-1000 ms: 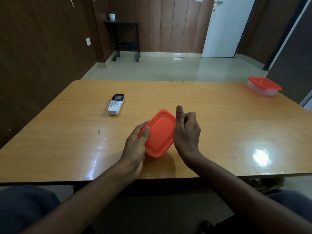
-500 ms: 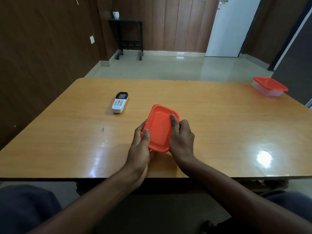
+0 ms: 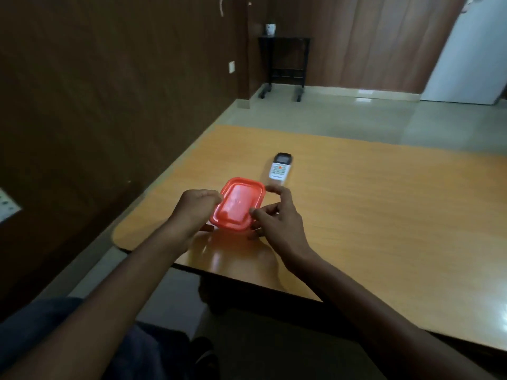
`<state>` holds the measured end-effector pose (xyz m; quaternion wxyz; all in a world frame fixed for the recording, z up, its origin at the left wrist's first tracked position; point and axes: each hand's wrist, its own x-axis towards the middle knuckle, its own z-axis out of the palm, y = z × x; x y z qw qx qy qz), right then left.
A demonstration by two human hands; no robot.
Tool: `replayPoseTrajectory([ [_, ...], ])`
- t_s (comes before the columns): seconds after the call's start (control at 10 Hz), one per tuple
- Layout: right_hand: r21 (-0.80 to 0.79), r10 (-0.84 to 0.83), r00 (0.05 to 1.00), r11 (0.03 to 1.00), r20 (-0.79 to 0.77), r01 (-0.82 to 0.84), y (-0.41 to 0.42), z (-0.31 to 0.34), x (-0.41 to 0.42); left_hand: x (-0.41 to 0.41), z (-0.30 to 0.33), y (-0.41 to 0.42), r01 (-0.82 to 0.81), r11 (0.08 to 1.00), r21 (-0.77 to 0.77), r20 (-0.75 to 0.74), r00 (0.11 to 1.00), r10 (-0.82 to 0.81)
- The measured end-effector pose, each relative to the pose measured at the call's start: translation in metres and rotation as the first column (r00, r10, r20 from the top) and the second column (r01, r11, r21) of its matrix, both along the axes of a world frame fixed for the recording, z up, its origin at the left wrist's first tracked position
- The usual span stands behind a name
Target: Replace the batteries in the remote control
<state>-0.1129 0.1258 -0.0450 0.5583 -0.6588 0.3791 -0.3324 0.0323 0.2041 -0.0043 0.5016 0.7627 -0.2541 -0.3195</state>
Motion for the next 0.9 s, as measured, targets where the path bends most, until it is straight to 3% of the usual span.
replayPoseTrajectory([
  [0.1, 0.018, 0.073, 0.997, 0.997, 0.000, -0.073, 0.016, -0.002, 0.055, 0.050, 0.000, 0.018, -0.062, 0.994, 0.085, 0.082, 0.995, 0.055],
  [0.3, -0.014, 0.225, 0.974, 0.974, -0.036, -0.225, 0.055, -0.010, 0.141, 0.123, -0.015, 0.052, -0.202, 0.942, 0.268, 0.406, 0.910, 0.079],
  [0.5, -0.066, 0.232, 0.972, 0.970, -0.032, -0.233, 0.065, -0.016, 0.165, 0.134, -0.018, 0.063, -0.280, 0.900, 0.335, 0.514, 0.855, 0.074],
  [0.7, -0.120, 0.240, 0.971, 0.964, 0.019, -0.236, 0.068, -0.020, 0.161, 0.131, -0.019, 0.066, -0.361, 0.866, 0.345, 0.561, 0.819, 0.118],
  [0.8, -0.125, 0.207, 0.977, 0.972, 0.058, -0.199, 0.067, -0.017, 0.149, 0.119, -0.017, 0.066, -0.420, 0.844, 0.334, 0.646, 0.754, 0.119],
  [0.9, -0.074, 0.146, 0.979, 0.988, 0.139, -0.137, 0.064, -0.017, 0.136, 0.103, -0.013, 0.065, -0.436, 0.876, 0.205, 0.774, 0.621, 0.128],
])
